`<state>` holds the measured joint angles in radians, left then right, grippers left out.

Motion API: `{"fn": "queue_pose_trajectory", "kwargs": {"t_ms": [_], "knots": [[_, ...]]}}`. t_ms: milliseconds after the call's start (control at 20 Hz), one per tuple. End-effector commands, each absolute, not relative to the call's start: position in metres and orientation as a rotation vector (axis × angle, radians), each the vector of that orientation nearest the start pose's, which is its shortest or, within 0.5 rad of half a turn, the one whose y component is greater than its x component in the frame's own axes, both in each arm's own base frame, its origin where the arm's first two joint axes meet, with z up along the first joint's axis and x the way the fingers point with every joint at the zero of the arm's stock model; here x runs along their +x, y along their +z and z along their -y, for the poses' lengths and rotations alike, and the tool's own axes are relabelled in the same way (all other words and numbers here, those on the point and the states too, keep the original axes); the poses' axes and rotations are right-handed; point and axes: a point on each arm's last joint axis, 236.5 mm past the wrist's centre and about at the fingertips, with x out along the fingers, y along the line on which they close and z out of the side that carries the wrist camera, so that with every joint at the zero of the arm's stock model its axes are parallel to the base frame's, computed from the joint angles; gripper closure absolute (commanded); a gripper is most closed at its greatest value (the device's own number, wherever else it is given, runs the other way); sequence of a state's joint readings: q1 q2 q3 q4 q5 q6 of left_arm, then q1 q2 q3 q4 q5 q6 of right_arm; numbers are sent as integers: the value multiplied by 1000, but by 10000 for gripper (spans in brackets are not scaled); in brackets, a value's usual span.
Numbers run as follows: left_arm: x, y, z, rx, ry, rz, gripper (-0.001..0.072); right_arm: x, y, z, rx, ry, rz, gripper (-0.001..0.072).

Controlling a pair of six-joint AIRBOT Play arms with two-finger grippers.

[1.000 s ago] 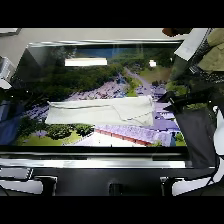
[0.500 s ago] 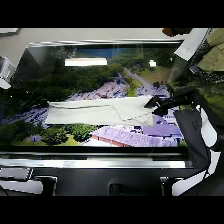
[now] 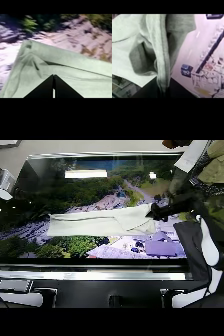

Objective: Fold the clothes and pants, and hang the long-sleeved shirts on hangers.

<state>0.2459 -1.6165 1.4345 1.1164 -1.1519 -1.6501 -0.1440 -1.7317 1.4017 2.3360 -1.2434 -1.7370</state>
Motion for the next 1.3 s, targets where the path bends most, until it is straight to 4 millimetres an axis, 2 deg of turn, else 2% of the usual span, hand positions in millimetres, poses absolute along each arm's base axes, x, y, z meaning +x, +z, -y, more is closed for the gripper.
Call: {"fn": "queue_pose_trajectory", "kwargs": {"t_ms": [0,150,350,500,600,750,900,1150,1250], "knots": [[473,-9,48,-724,-113,-1270,693,445,23,-75,671,312,-1354,672],[474,-22,152,-766,-250,-1324,694,433,74,-63,624,255,-1325,672],[457,-46,295,-852,-384,-1352,694,410,114,-49,589,163,-1311,672],[428,-58,386,-1000,-451,-1397,693,393,134,-42,547,128,-1285,672],[406,-67,428,-1043,-481,-1439,694,387,145,-38,532,111,-1261,672],[386,-66,477,-1000,-571,-1463,694,384,154,-40,533,117,-1242,672],[373,-67,510,-1010,-603,-1513,694,389,156,-41,543,120,-1219,672],[356,-69,549,-1032,-632,-1553,694,406,174,-40,554,123,-1123,672],[359,-64,550,-1035,-643,-1547,694,408,176,-38,551,119,-1114,672]]}}
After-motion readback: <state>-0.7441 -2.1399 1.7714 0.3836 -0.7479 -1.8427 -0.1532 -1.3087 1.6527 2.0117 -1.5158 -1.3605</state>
